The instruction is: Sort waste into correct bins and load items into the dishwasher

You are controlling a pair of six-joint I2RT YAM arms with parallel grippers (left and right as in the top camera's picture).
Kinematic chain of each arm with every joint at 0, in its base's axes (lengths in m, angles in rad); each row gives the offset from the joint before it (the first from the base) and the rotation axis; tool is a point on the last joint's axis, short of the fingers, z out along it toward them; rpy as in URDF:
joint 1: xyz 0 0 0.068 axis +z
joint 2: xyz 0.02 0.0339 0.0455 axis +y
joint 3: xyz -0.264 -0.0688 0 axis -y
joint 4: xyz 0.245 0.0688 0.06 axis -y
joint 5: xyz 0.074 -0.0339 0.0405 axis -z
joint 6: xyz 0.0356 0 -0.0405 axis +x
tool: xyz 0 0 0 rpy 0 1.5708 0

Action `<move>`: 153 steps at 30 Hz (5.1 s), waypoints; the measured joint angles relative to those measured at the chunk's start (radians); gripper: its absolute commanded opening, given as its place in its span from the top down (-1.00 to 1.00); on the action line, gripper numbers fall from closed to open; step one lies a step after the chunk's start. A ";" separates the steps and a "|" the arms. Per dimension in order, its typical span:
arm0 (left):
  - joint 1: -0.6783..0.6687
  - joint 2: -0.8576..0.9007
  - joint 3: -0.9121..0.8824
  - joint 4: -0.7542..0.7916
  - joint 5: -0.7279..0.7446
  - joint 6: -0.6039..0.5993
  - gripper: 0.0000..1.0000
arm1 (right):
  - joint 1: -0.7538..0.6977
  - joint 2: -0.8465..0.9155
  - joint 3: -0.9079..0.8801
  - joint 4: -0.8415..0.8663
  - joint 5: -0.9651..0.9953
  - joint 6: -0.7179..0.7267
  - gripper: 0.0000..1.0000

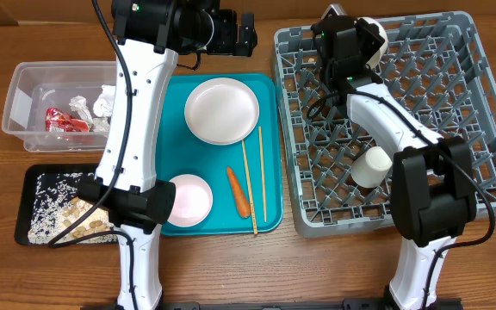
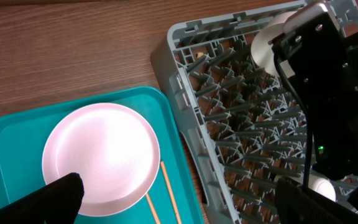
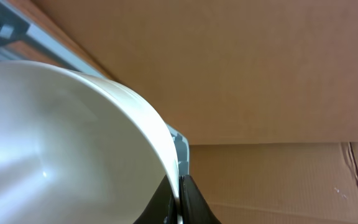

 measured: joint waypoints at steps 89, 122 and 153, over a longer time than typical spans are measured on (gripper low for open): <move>0.000 0.000 0.000 0.000 0.000 0.000 -1.00 | -0.061 -0.173 -0.003 -0.694 -0.650 0.976 0.81; 0.008 -0.012 0.001 -0.218 -0.031 0.009 -1.00 | -0.064 -0.523 0.019 -1.350 -1.243 1.044 0.10; 0.010 -0.935 -1.339 -0.078 -0.330 -0.253 -1.00 | -0.064 -0.523 0.019 -1.365 -1.244 1.043 -0.12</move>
